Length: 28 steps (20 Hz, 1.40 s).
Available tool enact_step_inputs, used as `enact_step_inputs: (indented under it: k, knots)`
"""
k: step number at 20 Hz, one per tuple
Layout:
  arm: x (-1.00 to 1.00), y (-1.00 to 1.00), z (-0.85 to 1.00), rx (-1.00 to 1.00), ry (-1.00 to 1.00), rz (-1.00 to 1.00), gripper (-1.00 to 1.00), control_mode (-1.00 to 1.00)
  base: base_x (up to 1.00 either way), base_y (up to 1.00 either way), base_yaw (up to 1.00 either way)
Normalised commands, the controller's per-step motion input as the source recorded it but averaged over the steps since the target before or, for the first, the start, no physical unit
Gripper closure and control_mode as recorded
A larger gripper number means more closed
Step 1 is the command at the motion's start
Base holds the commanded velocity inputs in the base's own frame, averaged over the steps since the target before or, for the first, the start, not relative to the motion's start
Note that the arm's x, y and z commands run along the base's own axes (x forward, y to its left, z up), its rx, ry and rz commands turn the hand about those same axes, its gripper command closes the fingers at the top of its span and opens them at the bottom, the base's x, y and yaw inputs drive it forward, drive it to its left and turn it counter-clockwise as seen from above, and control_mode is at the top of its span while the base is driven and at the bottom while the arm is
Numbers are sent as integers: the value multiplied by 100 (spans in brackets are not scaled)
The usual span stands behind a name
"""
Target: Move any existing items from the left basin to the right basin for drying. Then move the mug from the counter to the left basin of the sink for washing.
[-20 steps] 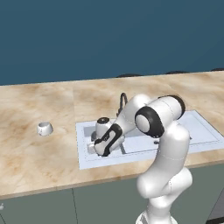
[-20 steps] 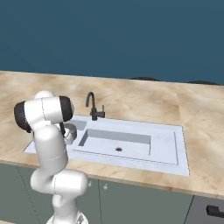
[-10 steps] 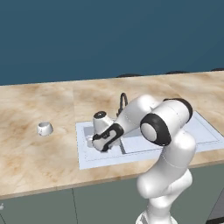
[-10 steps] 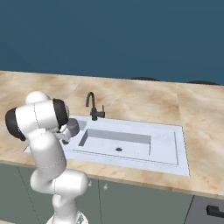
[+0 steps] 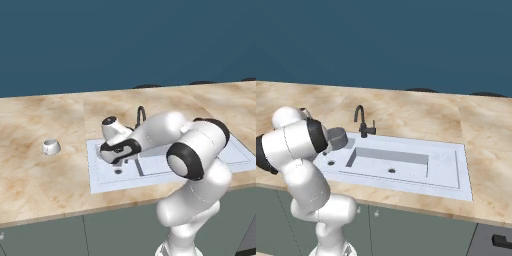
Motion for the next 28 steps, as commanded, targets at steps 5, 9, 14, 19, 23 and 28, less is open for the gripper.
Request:
enact_step_inputs:
  k: [5,9,14,19,23,28]
  knots:
    - [-25,13,43,0,0,-19,100,-100,0,0,0]
    - [-40,7,31,0,0,-22,100,-100,0,0,0]
    - [-48,0,15,0,0,-26,100,-100,0,0,0]
    - [-34,-6,12,0,0,-26,100,-100,0,0,0]
    - [-2,-26,18,0,0,-24,100,-100,0,0,0]
    - [0,-35,11,0,0,-22,100,-100,0,0,0]
